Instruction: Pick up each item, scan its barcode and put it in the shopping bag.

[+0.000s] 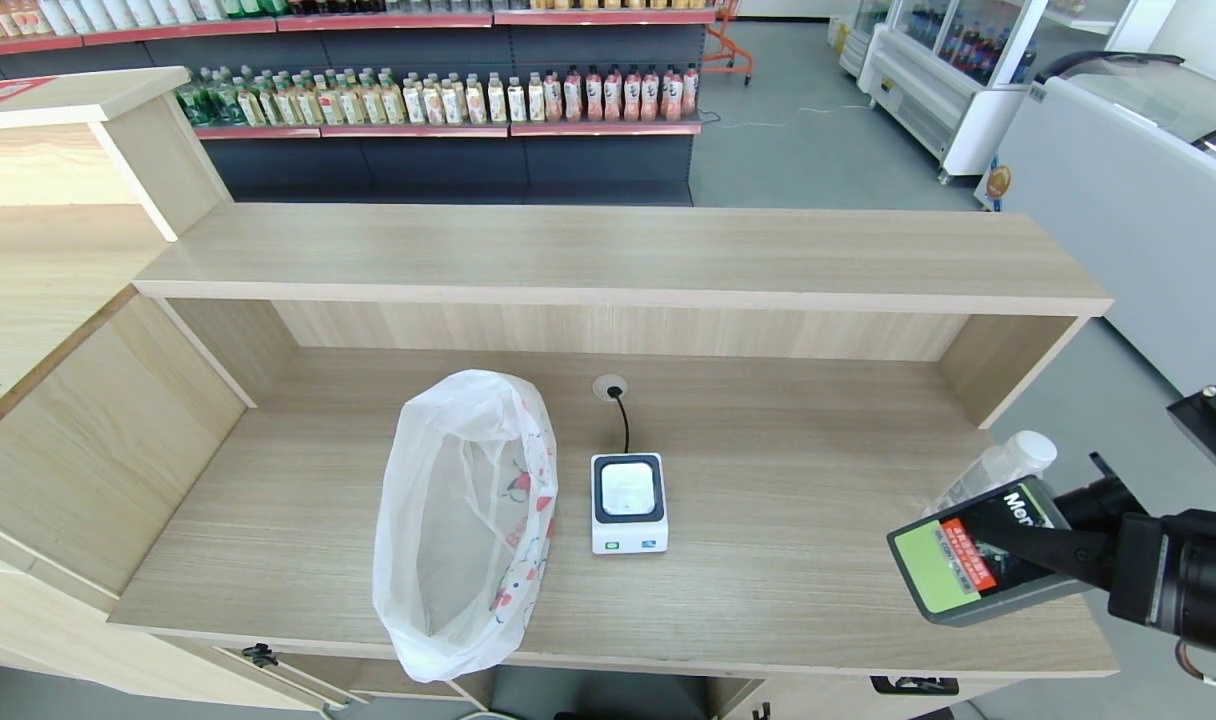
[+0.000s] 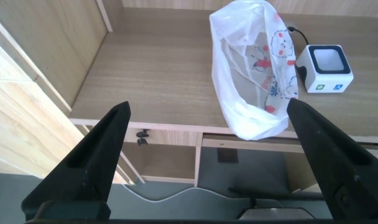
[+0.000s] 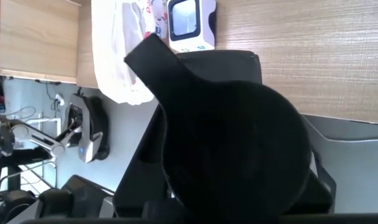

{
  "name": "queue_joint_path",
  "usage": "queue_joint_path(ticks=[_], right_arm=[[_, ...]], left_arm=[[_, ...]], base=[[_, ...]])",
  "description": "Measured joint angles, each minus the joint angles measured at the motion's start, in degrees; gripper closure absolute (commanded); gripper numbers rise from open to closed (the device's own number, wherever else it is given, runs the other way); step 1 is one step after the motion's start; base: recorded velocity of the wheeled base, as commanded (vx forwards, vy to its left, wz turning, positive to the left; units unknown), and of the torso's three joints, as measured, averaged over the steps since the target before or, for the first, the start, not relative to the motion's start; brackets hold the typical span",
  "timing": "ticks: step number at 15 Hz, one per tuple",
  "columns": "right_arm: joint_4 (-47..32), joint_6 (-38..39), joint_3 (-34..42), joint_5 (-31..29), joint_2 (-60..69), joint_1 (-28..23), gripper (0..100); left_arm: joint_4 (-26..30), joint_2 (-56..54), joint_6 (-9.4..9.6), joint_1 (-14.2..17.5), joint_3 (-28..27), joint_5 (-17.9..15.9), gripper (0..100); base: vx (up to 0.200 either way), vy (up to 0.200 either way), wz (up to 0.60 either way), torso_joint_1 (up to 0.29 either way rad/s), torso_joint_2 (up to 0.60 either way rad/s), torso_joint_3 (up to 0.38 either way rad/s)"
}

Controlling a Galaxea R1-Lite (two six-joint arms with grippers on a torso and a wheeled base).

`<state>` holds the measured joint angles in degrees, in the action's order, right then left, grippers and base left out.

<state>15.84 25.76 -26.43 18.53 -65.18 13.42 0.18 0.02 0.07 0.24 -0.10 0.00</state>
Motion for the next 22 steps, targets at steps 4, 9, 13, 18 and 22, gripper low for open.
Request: queue_joint_path(ticks=[4, 9, 13, 18, 22], right_arm=[[0.3, 0.0, -0.9, -0.1, -1.4, 0.0, 100], [0.4, -1.2, -2.0, -1.7, -4.2, 1.2, 100], [5.4, -2.6, -2.2, -5.8, -8.9, 2.0, 100], [18.5, -6.4, -2.7, -13.2, -22.2, 2.2, 100], [22.7, -7.4, -7.0, -13.8, -32.3, 4.2, 100]], left_arm=[[0.0, 0.0, -0.10, 0.0, 0.0, 0.0, 0], [0.0, 0.0, -0.07, 0.0, 0.0, 0.0, 0], [0.0, 0.0, -0.07, 0.0, 0.0, 0.0, 0], [0.0, 0.0, -0.05, 0.0, 0.0, 0.0, 0], [0.0, 0.0, 0.00, 0.0, 0.0, 0.0, 0]], base=[[0.000, 0.200, 0.00, 0.004, 0.00, 0.000], [0.000, 0.200, 0.00, 0.009, 0.00, 0.003], [0.000, 0.200, 0.00, 0.000, 0.00, 0.001], [0.000, 0.000, 0.00, 0.000, 0.00, 0.000], [0.000, 0.000, 0.00, 0.000, 0.00, 0.000]])
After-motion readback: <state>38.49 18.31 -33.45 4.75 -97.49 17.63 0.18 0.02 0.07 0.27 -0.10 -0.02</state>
